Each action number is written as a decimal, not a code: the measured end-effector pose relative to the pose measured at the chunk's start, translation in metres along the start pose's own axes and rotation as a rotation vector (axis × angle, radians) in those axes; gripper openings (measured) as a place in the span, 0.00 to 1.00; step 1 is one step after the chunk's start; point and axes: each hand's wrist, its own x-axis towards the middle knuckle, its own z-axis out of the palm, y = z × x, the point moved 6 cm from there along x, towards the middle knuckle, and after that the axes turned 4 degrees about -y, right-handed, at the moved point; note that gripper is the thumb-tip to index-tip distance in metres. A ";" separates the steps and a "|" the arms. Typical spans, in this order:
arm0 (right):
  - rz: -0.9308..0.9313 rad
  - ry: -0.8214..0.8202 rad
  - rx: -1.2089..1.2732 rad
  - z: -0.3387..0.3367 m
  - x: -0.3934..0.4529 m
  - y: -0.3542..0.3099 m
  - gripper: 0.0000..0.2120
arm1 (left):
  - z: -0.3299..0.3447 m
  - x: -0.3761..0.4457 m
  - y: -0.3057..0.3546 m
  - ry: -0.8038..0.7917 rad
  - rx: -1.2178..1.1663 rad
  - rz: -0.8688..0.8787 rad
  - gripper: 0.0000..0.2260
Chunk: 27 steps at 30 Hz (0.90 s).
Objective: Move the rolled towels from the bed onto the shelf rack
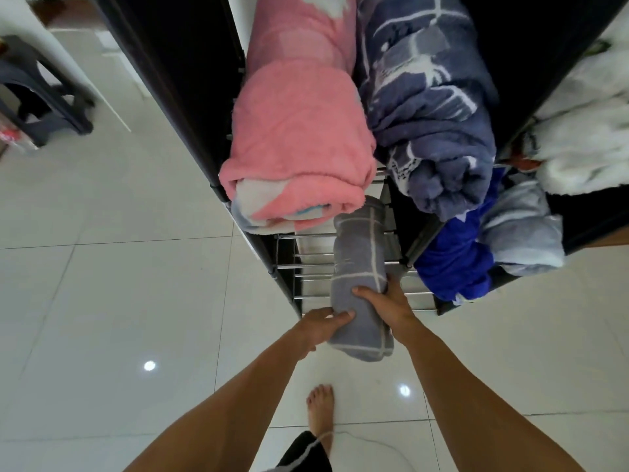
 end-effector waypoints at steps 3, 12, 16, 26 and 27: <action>-0.019 0.065 0.032 -0.007 0.001 -0.006 0.38 | 0.005 0.003 0.003 -0.020 -0.022 0.041 0.30; -0.162 0.283 -0.067 -0.029 0.029 -0.082 0.42 | -0.020 0.022 0.079 0.101 -0.053 0.239 0.26; -0.183 0.272 -0.316 -0.029 0.040 -0.121 0.35 | -0.029 0.036 0.100 0.157 -0.070 0.237 0.26; -0.410 0.289 -0.481 -0.029 0.002 -0.099 0.24 | -0.016 0.038 0.099 0.185 0.035 0.256 0.25; -0.432 0.284 -0.424 -0.033 -0.011 -0.085 0.23 | -0.014 0.041 0.082 0.180 0.013 0.251 0.25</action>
